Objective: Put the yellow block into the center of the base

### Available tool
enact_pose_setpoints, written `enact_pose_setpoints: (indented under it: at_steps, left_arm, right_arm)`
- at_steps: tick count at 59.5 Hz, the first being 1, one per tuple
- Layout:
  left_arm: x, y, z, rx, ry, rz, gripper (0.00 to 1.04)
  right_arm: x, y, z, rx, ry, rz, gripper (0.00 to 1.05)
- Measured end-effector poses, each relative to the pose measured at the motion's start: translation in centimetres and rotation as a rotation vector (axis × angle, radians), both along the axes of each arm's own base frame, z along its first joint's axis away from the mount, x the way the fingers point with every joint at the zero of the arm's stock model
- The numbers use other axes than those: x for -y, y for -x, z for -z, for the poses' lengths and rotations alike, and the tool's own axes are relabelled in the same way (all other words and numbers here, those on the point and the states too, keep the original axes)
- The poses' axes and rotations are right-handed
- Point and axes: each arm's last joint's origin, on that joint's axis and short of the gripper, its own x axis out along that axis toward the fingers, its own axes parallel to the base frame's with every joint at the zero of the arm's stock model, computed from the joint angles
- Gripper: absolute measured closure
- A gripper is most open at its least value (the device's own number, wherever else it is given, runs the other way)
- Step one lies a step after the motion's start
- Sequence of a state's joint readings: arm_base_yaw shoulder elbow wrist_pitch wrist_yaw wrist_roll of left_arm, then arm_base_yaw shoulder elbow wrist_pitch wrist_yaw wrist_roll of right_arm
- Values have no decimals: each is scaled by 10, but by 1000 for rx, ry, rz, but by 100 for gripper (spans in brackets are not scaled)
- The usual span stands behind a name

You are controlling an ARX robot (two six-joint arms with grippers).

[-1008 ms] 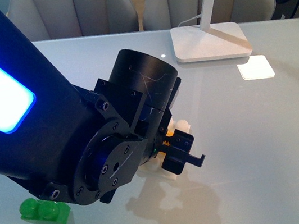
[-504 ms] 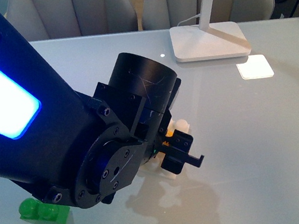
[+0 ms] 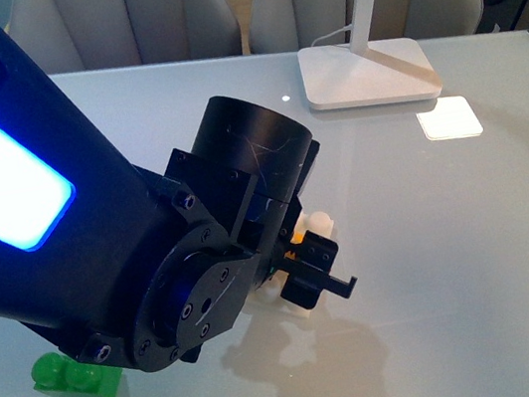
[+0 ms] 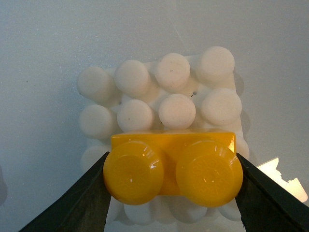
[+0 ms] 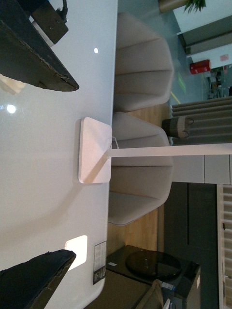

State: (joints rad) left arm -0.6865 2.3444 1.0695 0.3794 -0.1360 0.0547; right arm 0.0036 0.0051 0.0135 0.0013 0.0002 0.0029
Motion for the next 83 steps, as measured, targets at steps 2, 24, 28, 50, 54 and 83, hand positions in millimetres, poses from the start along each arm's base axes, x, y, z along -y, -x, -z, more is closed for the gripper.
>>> enact_pose_setpoints:
  at_steps: [2,24,28,50,54,83]
  left_arm:
    - [0,0,0,0,-2,-2,42]
    - [-1,-6,-2,-9,-17,-19,42]
    - [-2,-7,-2,-9,-23,-26,42]
    - [-5,-9,-2,-10,-25,-34,42]
    - [-5,-9,-2,-10,-25,-34,42]
    - [-7,-7,0,-34,-48,-38,42]
  right_arm:
    - [0,0,0,0,0,0,9]
    - [0,0,0,0,0,0,9]
    - [0,0,0,0,0,0,9]
    - [0,0,0,0,0,0,9]
    - [0,0,0,0,0,0,9]
    - [0,0,0,0,0,0,9]
